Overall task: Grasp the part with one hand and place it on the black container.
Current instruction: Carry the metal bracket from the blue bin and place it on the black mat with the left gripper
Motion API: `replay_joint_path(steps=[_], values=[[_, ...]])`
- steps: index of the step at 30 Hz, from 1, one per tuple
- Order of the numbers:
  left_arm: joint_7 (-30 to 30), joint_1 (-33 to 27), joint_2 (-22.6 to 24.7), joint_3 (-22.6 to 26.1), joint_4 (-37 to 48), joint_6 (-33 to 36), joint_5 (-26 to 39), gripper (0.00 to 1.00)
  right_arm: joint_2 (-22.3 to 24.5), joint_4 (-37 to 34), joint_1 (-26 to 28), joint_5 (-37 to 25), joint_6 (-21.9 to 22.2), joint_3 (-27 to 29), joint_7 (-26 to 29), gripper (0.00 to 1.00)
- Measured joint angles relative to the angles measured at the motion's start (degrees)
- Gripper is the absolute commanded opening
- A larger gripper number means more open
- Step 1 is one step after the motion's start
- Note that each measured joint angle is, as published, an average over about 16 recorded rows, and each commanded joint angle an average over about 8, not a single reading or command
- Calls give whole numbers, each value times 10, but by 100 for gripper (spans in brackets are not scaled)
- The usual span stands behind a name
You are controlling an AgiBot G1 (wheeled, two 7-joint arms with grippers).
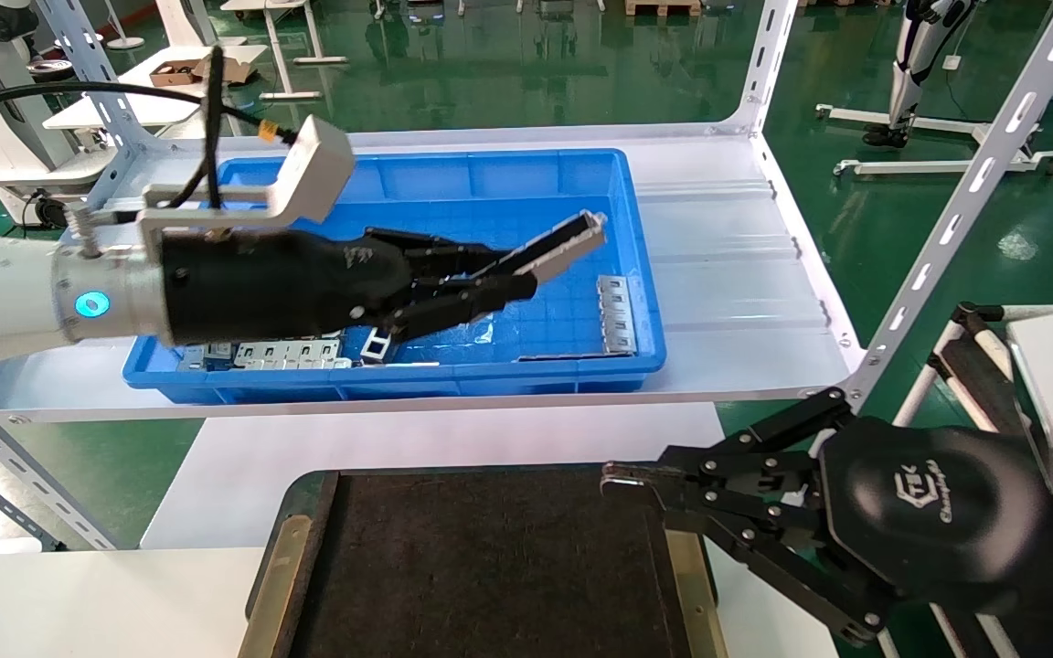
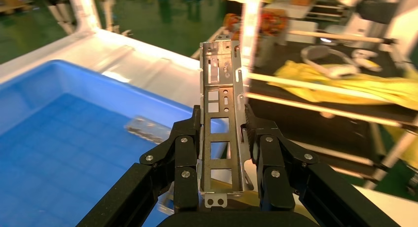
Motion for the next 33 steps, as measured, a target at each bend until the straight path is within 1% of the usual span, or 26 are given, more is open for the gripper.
replay_joint_path(steps=[4, 7, 13, 18, 21, 25, 29, 33], values=[[-22, 33, -51, -2, -91, 16, -13, 0, 0, 0, 0, 0, 0, 0, 0, 0], [-44, 65, -91, -2, -171, 10, -22, 0, 0, 0, 0, 0, 0, 0, 0, 0], [-92, 142, -167, 4, -334, -37, -34, 0, 0, 0, 0, 0, 0, 0, 0, 0], [-122, 205, -211, 15, -429, -91, -37, 0, 0, 0, 0, 0, 0, 0, 0, 0], [-135, 239, -226, 23, -461, -123, -36, 0, 0, 0, 0, 0, 0, 0, 0, 0], [-147, 279, -233, 35, -479, -161, -36, 0, 0, 0, 0, 0, 0, 0, 0, 0], [-159, 313, -229, 45, -480, -204, -38, 0, 0, 0, 0, 0, 0, 0, 0, 0], [-173, 346, -217, 52, -478, -261, -42, 0, 0, 0, 0, 0, 0, 0, 0, 0]])
